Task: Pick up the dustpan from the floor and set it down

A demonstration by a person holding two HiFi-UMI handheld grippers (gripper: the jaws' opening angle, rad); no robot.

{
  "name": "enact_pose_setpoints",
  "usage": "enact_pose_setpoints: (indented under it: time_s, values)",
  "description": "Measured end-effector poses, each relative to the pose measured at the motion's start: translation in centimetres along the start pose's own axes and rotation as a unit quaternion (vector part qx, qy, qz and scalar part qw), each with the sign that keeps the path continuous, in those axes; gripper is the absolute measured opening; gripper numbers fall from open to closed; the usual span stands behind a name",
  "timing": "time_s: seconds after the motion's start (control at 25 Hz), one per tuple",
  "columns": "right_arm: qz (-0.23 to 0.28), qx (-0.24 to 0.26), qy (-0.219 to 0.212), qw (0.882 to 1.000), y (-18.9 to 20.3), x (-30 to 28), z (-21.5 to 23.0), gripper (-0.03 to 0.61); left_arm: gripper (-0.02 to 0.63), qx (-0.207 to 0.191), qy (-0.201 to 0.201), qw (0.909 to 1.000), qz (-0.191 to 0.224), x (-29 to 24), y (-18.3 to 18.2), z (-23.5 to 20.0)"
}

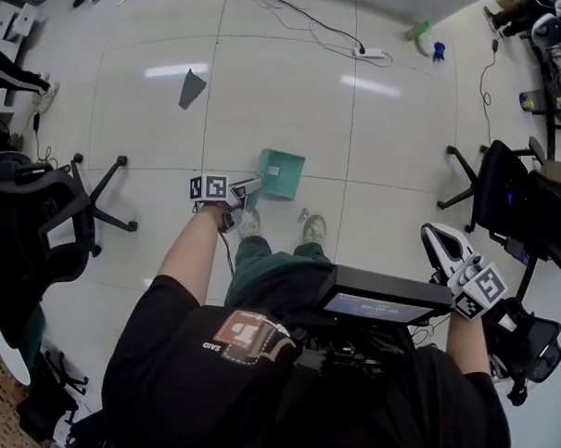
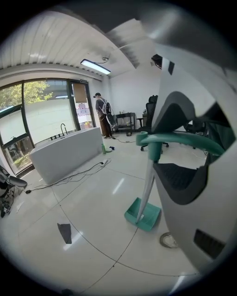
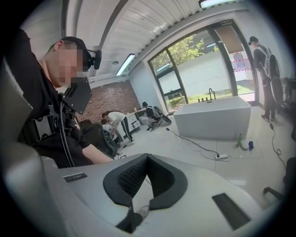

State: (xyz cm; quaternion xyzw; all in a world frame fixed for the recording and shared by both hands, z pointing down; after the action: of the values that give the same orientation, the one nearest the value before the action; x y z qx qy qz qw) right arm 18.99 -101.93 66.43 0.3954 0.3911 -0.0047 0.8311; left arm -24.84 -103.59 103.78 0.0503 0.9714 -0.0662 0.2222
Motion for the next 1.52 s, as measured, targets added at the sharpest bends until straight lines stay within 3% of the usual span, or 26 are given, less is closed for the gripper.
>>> enact_pose_setpoints:
  time_s: [0.32,0.4,0.48,0.64,0.72,0.8,0.92,1.24,1.4,1.52]
  values:
    - [-0.004,-0.003,0.007,1.000,0.1,0.4,-0.8,0.009,0.266,-0.014,0.008,0.9976,-0.068,-0.4,0.2,-0.2]
    - [-0.005,-0.003,0.007,1.000,0.2,0.2,-1.2,0.009,0.327,-0.016,0.010,0.9959,-0.089,-0.3,0.5,-0.4]
    - [-0.006,-0.002,0.006,1.000,0.4,-0.1,-1.7,0.009,0.330,-0.019,0.002,0.9947,-0.102,-0.3,0.9,-0.9]
    - [-0.005,-0.001,0.006,1.000,0.9,0.2,-2.1,0.009,0.223,-0.018,0.003,0.9975,-0.068,0.0,1.0,-1.1]
    - [-0.003,-0.002,0.006,1.000,0.9,0.6,-2.1,0.009,0.093,-0.036,0.018,0.9975,-0.058,0.1,0.9,-0.2]
    - [-0.001,-0.001,0.005,1.000,0.8,1.0,-2.2,0.009,0.052,-0.064,0.019,0.9961,-0.058,0.0,0.9,0.9]
    - [0.003,0.003,0.001,1.000,0.6,1.4,-3.0,0.009,0.032,-0.058,0.045,0.9963,-0.044,0.2,1.3,2.7]
    - [0.061,0.017,0.002,0.998,-1.6,4.6,-6.0,0.009,0.009,-0.096,0.092,0.9911,-0.007,3.6,5.2,13.5]
    - [0.094,0.032,-0.011,0.995,-2.6,9.7,-8.4,0.009,0.009,-0.126,0.094,0.9875,0.006,6.6,10.2,22.8]
    - [0.119,0.047,-0.024,0.991,-3.4,13.5,-10.2,0.009,0.009,-0.165,0.087,0.9817,0.040,9.7,13.4,30.0]
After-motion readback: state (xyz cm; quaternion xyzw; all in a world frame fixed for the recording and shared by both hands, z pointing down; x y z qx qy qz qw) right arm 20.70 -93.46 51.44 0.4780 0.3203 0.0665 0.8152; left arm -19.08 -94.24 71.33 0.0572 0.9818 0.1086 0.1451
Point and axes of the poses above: the fingertips, and each gripper's own axes: x backward along the fingers, z to its right, y out of its underside, the point moved 9 cm from there along x, backward along the fingers, and after that the axes turned 14 degrees about -z, right-handed, at the moved point
